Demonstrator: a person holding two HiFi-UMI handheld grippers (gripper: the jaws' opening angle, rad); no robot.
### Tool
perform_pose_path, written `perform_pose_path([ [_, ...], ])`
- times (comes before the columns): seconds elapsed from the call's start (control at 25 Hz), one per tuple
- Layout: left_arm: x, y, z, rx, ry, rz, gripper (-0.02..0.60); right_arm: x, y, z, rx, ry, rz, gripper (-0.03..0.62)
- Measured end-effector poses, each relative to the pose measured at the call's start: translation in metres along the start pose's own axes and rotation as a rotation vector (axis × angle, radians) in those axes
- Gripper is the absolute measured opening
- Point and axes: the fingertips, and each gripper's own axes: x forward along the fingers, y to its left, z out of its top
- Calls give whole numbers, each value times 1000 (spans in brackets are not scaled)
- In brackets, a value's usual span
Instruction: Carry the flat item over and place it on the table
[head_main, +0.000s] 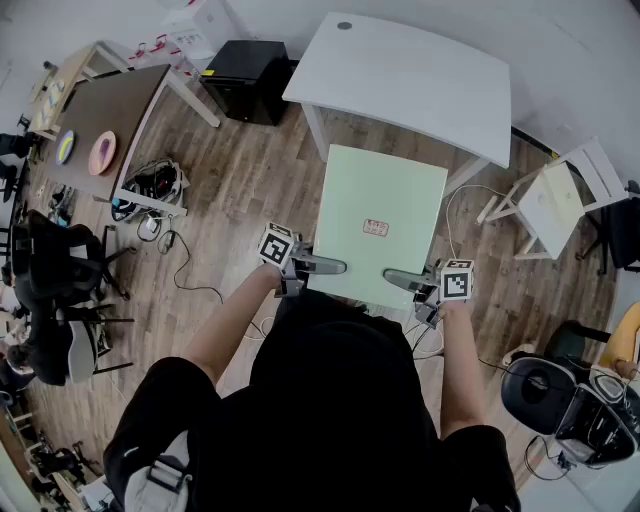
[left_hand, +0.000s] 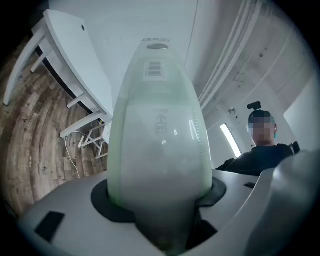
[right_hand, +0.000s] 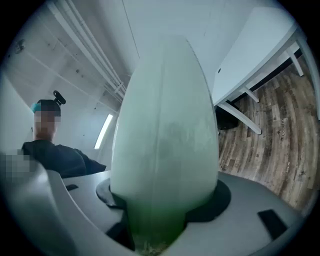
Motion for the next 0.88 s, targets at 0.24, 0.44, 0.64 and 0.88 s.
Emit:
perform_pose_path([
  [0.24, -1, 1, 3, 12, 17, -7, 305, 1, -1, -1, -17, -16, -10, 305],
  [0.44, 0, 1, 2, -17, 13, -19, 305, 0, 2, 1, 17, -45, 0, 307],
  [0.64, -2, 2, 4, -20, 13, -8, 305, 2, 4, 7, 41, -82, 30, 307],
  [0.88, 16, 1, -4, -39, 42, 4, 305, -18, 0, -4, 75, -122, 29, 307],
])
